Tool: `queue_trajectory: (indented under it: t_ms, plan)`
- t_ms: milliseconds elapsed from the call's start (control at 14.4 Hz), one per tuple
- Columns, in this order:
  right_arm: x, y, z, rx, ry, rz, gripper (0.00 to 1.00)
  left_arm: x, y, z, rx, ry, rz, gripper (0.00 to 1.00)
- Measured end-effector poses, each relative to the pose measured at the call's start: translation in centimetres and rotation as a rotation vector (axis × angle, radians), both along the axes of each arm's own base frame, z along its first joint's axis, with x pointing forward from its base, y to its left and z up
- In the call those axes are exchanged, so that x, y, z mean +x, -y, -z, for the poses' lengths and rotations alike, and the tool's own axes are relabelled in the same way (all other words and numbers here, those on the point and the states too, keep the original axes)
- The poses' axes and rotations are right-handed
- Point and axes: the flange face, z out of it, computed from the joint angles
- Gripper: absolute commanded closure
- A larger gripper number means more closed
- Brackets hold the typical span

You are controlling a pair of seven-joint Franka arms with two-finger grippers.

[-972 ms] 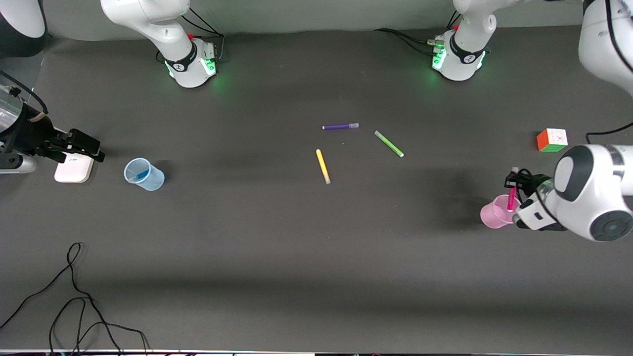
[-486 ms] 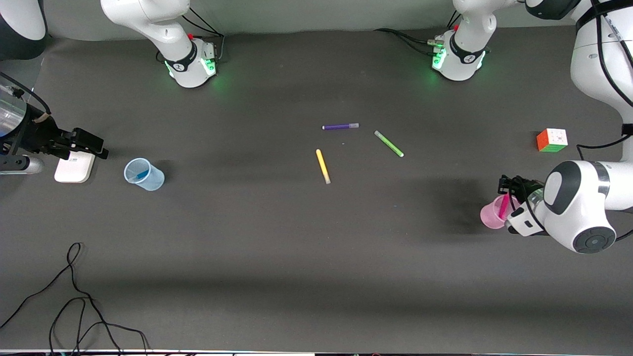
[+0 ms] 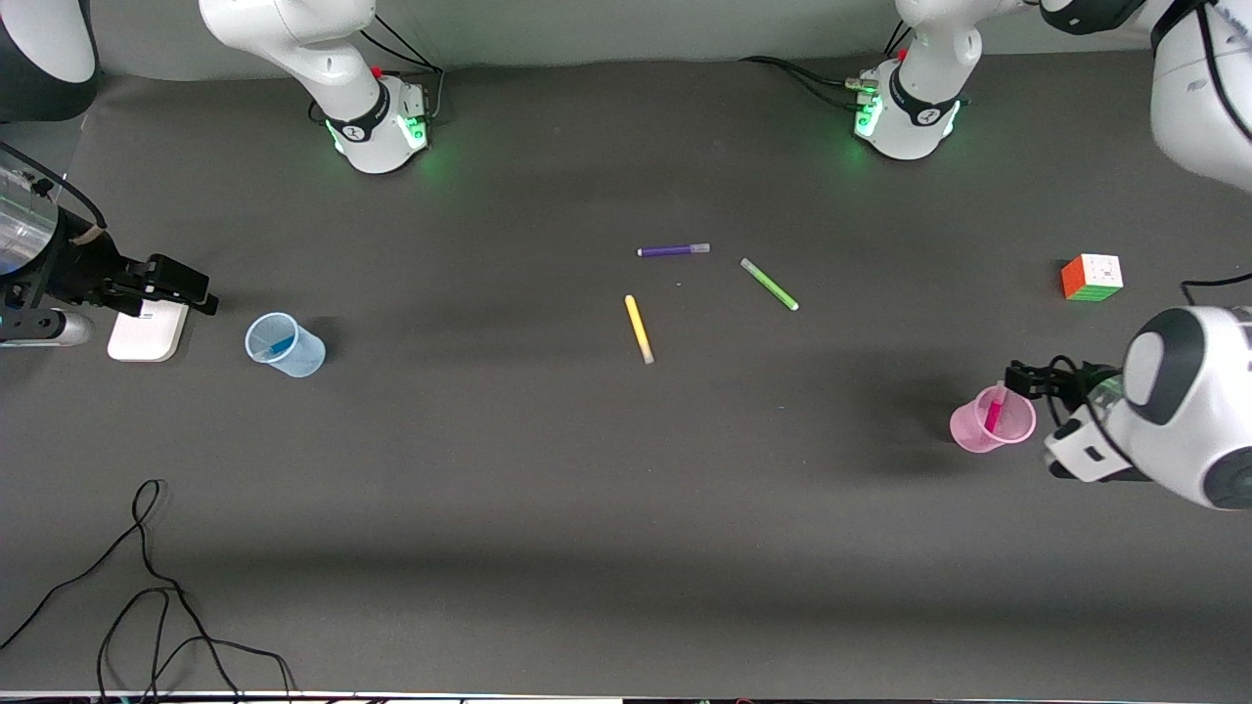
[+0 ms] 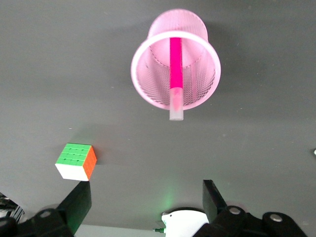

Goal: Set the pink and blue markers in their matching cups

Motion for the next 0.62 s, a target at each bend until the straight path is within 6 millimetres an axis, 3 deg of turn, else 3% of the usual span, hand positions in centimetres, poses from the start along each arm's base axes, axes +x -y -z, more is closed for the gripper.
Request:
queue_trajectory:
  t_ms: [347,625]
  plan:
    - [0.8,0.0,0.2,-0.002,0.036,0.002,0.0,-1.3,1.5,-11.0,-0.016,0.234,0.004,0.0]
    - [1.2,-0.4,0.7,-0.004,0.037,-0.004,0.0,-5.0,3.2,-15.2,-0.032,0.375,0.009,0.0]
